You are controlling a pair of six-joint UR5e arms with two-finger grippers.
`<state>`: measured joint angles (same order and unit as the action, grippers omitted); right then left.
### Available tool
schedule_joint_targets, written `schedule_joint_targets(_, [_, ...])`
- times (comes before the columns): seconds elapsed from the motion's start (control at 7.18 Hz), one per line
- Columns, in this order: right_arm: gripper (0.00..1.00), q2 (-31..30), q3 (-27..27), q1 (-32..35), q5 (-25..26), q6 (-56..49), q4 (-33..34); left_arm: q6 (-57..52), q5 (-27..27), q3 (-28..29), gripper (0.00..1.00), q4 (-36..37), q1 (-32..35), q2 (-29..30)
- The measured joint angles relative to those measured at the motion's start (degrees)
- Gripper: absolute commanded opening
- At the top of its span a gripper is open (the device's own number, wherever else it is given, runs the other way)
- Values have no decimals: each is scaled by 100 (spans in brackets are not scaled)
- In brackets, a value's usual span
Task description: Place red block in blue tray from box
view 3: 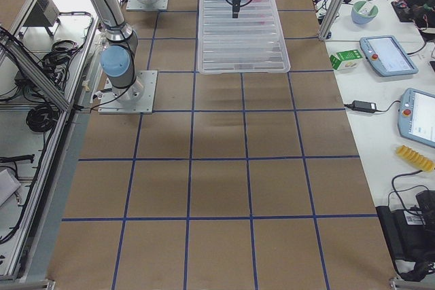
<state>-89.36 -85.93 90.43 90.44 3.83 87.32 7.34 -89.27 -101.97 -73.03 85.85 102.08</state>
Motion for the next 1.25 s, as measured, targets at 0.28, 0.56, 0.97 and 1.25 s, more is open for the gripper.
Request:
schedule_joint_targets(0.28, [100, -7, -21, -2, 2, 1, 4, -178, -38, 1087, 0, -1298, -135, -136])
schedule_joint_targets(0.56, [100, 11, -12, -91, 18, -301, 37, -1123, -254, 1431, 0, -1568, -730, -163])
schedule_joint_targets(0.97, [100, 56, -52, -1596, 33, -2149, 122, -3183, -299, 1156, 1, -916, -2050, 206])
schedule_joint_targets(1.25, [100, 77, -328, -2591, 7, -3061, 221, -4004, -286, 420, 2, 521, -2493, 684])
